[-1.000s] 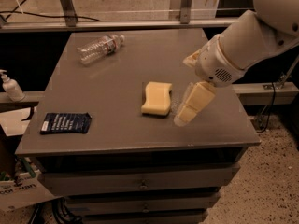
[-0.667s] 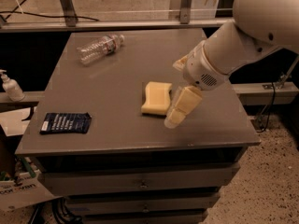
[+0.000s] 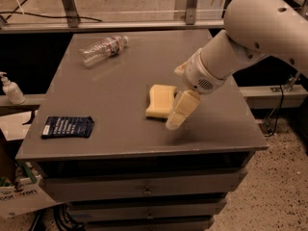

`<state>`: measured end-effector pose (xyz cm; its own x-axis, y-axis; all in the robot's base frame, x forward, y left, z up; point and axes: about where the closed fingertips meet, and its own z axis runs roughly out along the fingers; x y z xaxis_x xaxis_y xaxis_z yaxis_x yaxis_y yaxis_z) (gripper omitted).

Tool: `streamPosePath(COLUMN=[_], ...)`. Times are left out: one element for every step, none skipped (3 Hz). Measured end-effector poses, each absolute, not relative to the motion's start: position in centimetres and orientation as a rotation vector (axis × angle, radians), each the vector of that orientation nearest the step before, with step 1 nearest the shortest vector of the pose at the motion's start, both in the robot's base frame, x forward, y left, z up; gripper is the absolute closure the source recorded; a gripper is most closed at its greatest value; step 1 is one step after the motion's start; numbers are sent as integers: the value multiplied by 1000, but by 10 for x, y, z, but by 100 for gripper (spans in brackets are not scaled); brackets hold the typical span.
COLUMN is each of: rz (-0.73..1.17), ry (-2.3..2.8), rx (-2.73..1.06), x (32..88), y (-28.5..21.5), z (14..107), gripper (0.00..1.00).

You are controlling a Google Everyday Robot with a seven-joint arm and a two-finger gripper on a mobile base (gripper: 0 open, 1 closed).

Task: Move sponge near water bottle

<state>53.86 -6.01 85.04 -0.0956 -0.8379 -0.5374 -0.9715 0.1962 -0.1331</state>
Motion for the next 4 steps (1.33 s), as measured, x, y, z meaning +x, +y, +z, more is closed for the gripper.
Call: streamPosePath(rz=[361,381,408,423], ry=[1988,2014,2043,2056], rx=[-1677,-1668,-1656,-1620], x=[548,554,554,559], y=[-55,-51,-48,-52], z=[842,831,819,824], gripper=[0,17,41,64])
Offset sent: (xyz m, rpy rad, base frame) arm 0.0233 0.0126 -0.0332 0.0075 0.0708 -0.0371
